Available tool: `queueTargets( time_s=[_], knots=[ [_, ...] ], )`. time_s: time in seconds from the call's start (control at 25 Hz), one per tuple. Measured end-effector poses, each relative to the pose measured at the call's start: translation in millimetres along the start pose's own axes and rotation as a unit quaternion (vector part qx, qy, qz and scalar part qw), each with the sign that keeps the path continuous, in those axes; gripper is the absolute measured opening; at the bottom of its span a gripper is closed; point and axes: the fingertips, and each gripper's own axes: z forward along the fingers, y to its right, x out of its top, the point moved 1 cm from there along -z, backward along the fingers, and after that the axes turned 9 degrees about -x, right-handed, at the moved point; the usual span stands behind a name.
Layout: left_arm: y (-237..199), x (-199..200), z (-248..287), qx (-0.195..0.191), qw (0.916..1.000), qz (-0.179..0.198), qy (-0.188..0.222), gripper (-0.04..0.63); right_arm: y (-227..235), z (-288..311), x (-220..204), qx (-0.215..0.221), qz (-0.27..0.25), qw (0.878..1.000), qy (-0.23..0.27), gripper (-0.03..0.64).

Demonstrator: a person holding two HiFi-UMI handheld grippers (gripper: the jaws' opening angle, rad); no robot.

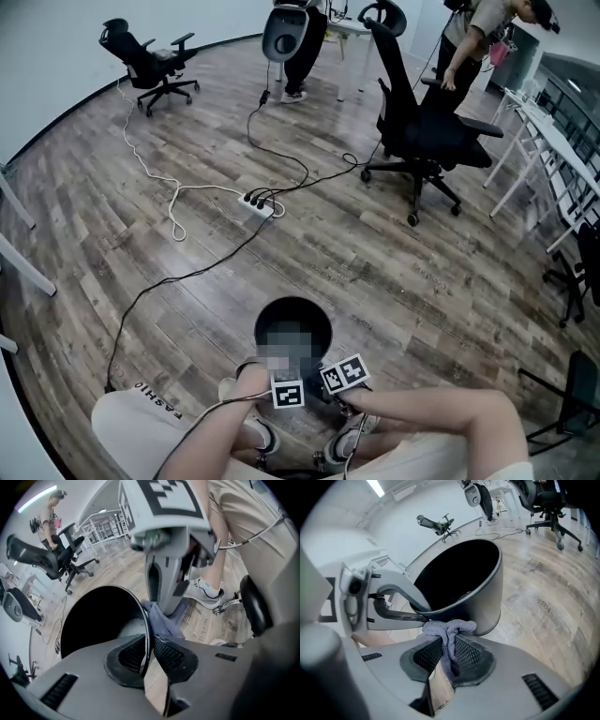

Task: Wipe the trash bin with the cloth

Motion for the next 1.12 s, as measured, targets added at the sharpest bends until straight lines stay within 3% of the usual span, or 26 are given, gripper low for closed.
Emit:
queueTargets(
  time_s=[0.2,0.36,0.48,0.6,1.12],
  knots=[
    [0.4,-15.6,-8.1,0.001,0.9992,0.032,-0.024,0.104,-10.1,-46.7,-4.2,-0.005,-0.008,1.000,0.002,0.072],
    [-4.1,-32.8,-11.7,-0.003,0.9981,0.042,-0.044,0.118,-25.4,-56.8,-6.4,0.001,-0.025,1.000,0.004,0.072],
    [-3.9,-39.4,-4.5,0.012,0.9968,0.050,-0.061,0.118,-37.9,-52.1,-5.9,0.001,-0.073,0.997,0.011,0.072],
    [-13.3,-38.7,-6.3,0.024,0.9972,0.040,-0.058,0.114,-39.5,-53.2,2.7,-0.010,-0.122,0.992,0.022,0.072],
    [-3.4,-22.0,-1.1,0.001,0.9988,0.005,-0.049,0.094,-11.7,-24.9,7.5,-0.042,-0.150,0.988,0.001,0.072]
  ],
)
